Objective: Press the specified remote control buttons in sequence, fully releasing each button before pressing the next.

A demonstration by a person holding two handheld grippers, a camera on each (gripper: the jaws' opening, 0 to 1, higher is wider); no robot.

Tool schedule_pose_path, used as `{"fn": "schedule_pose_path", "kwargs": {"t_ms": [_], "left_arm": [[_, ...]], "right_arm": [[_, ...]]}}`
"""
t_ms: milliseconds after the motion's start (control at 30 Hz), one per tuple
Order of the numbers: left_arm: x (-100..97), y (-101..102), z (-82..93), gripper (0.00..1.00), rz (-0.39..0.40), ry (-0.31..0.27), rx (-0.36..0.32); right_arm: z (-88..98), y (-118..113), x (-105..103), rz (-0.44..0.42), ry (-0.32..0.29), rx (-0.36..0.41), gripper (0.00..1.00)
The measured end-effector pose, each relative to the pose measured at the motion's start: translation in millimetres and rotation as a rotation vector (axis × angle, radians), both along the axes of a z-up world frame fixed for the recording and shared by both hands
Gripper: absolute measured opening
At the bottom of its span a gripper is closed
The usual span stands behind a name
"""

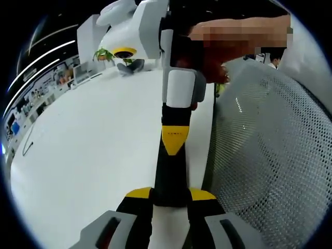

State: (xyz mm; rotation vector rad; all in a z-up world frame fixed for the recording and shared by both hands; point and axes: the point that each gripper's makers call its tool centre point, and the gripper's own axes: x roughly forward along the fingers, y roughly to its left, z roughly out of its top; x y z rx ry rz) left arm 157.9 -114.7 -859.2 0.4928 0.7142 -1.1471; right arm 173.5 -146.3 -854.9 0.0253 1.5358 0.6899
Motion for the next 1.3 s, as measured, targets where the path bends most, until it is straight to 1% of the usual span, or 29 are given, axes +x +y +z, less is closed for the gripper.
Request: {"fn": "schedule_pose_path", "kwargs": {"t_ms": [233, 433, 500, 567, 667, 767, 867, 1033, 1133, 1300], "left_arm": [[0.5, 0.4, -0.4, 0.24, 0.005, 0.0, -0.002], [0.5, 0.4, -0.5, 0.24, 0.0, -0.003, 0.001], [0.7, 0.3, -0.7, 0.24, -0.001, -0.003, 0.0], [0.8, 0.3, -0.9, 0.24, -0.005, -0.004, -0.001], [0.6, 0.3, -0.5, 0.24, -0.004, -0.003, -0.001], [0.8, 0.3, -0.7, 0.24, -0.003, -0.003, -0.001], [0.6, 0.1, -0.5, 0.24, -0.002, -0.002, 0.0], [0.3, -0.1, -0.4, 0.24, -0.001, -0.003, 0.001], [0.5, 0.2, -0.6, 0.24, 0.0, -0.002, 0.0], [0.3, 0.5, 0.0, 0.24, -0.001, -0.004, -0.002]], "right_arm": [[-0.9, 0.4, 1.2, 0.0, 0.025, -0.022, 0.0], [0.0, 0.0, 0.2, 0.001, 0.011, -0.018, 0.0], [1.1, 0.0, -1.0, 0.008, 0.002, -0.006, 0.0], [2.6, -0.2, -0.9, 0.008, -0.021, 0.014, 0.0], [4.8, 0.8, 4.4, -0.034, -0.075, 0.037, 0.0], [6.7, 4.7, 0.1, -0.011, -0.047, 0.051, 0.0], [5.9, 6.4, 1.0, 0.007, -0.064, 0.041, 0.0], [4.2, 11.7, -4.4, 0.018, -0.043, 0.057, 0.0], [0.6, 12.1, -6.9, 0.044, -0.05, 0.038, 0.0], [1.5, 11.6, -5.2, 0.048, -0.054, 0.035, 0.0]]}}
